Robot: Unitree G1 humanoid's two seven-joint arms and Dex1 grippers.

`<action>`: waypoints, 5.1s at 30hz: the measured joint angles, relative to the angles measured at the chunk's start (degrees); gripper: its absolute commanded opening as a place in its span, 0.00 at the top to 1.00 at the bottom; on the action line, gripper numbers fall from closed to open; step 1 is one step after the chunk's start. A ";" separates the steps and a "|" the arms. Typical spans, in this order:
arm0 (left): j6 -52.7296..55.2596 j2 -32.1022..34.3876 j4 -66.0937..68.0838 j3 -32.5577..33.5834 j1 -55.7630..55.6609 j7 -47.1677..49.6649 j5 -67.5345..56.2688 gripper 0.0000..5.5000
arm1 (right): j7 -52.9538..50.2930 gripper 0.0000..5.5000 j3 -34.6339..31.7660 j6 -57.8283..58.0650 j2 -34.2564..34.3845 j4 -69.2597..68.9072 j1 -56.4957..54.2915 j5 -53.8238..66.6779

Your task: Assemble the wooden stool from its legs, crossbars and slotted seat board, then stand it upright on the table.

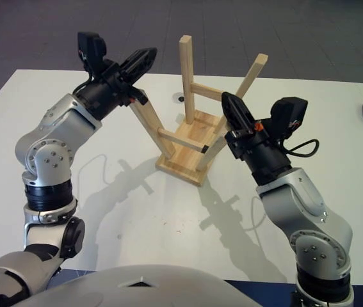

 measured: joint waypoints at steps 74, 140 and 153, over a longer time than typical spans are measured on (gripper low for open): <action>-0.25 19.50 24.50 9.29 -0.53 -24.51 0.72 0.02 | 30.47 0.02 -12.90 8.94 -0.36 15.17 3.04 1.30; -27.29 11.45 64.25 -15.92 -12.62 -64.28 31.93 0.63 | 71.19 0.65 5.81 -0.01 -6.63 53.88 -14.83 -35.39; 3.33 15.92 47.83 -14.28 -13.04 -68.49 25.94 0.69 | 65.24 0.74 -4.72 20.19 -7.96 38.95 -9.32 -19.32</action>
